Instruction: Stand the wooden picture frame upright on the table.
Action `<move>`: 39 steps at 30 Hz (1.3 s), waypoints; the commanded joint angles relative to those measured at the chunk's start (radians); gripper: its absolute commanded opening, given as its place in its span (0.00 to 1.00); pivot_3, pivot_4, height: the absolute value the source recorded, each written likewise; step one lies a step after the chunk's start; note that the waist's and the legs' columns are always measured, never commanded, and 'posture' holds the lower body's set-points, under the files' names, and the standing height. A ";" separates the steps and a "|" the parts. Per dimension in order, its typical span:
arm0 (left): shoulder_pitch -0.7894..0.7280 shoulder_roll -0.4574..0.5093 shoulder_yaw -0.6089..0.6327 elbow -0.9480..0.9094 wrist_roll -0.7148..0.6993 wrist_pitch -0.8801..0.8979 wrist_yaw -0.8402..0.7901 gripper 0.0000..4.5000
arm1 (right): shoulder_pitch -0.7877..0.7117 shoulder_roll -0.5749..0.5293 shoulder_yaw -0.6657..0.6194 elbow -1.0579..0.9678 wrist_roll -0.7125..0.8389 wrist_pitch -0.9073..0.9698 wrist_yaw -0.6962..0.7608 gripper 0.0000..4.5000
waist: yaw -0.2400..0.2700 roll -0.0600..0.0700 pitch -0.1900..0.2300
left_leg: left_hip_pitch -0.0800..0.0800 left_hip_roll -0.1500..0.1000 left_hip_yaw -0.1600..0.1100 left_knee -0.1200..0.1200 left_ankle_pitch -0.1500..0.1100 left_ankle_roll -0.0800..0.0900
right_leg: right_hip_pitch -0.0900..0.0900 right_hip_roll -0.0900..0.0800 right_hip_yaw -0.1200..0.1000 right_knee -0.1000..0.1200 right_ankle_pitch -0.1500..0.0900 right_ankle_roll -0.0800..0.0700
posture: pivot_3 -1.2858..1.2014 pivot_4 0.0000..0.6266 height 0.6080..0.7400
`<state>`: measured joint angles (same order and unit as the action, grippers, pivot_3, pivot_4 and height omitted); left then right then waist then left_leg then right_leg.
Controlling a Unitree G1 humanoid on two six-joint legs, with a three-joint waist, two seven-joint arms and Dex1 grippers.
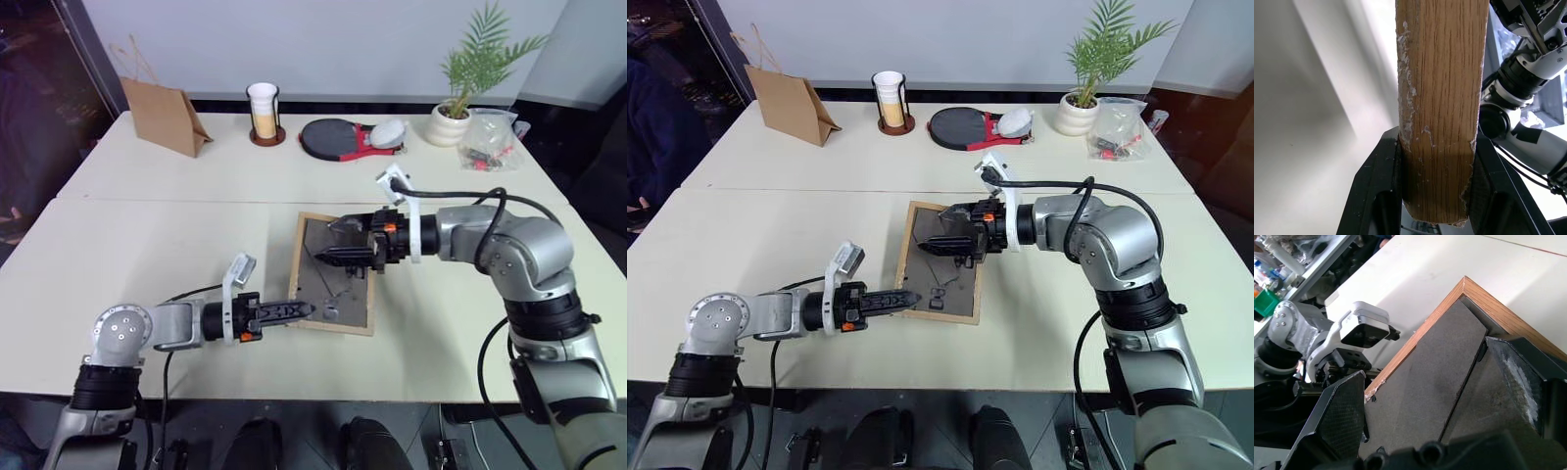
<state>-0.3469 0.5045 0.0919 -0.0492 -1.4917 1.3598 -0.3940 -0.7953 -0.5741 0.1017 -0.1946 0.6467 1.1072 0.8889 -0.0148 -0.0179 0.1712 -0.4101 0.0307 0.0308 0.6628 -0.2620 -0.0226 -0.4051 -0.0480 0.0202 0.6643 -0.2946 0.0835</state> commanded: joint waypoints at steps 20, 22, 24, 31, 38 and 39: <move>-0.029 -0.040 0.059 0.054 0.019 -0.030 -0.021 0.23 | 0.016 -0.077 -0.201 -0.213 0.304 0.113 -0.011 0.99 | 0.001 0.000 0.000 | 0.000 0.000 0.000 -0.001 0.000 0.000 | 0.000 -0.002 0.000 -0.001 0.000 -0.001 | 0.52 0.24 1.00; -0.032 -0.044 0.059 0.052 0.021 -0.030 -0.023 0.23 | 0.026 -0.091 -0.188 -0.217 0.286 0.096 -0.013 0.99 | 0.000 0.000 0.000 | 0.000 0.000 0.000 -0.001 0.000 0.000 | 0.000 -0.002 0.000 -0.001 0.000 -0.001 | 0.52 0.24 1.00; -0.031 -0.043 0.059 0.047 0.021 -0.028 -0.029 0.23 | 0.043 -0.119 -0.166 -0.216 0.245 0.056 -0.003 0.99 | 0.001 0.000 0.000 | 0.000 0.000 0.000 -0.002 0.000 0.000 | 0.000 -0.002 0.000 -0.001 0.000 -0.001 | 0.52 0.24 1.00; 0.011 -0.013 0.059 0.015 0.054 -0.025 -0.114 0.23 | 0.116 -0.275 -0.013 -0.050 -0.221 -0.508 0.044 0.99 | 0.000 0.000 0.000 | 0.000 -0.001 0.001 -0.002 0.000 0.000 | -0.001 -0.002 0.000 -0.002 -0.002 -0.003 | 0.52 0.24 1.00; 0.030 0.019 0.084 0.017 0.057 -0.018 -0.179 0.23 | 0.146 -0.377 0.082 0.201 -0.764 -1.434 -0.083 0.99 | -0.003 0.000 0.001 | 0.000 0.000 0.002 -0.003 -0.001 0.001 | -0.001 0.002 0.001 -0.004 0.000 0.000 | 0.52 0.24 1.00; 0.023 0.018 0.090 0.026 0.046 -0.014 -0.177 0.23 | 0.133 -0.379 0.098 0.258 -0.882 -1.580 -0.185 0.99 | -0.003 0.000 0.001 | 0.000 0.000 0.003 -0.003 -0.001 0.001 | -0.001 0.002 0.002 -0.004 0.000 0.000 | 0.52 0.24 1.00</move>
<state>-0.3033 0.5179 0.1399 -0.0061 -1.4060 1.3463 -0.5446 -0.6322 -0.9363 0.1934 0.0088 -0.0694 -0.2245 0.8270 -0.0182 -0.0178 0.1718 -0.4104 0.0308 0.0338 0.6600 -0.2625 -0.0218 -0.4065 -0.0454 0.0218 0.6604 -0.2948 0.0836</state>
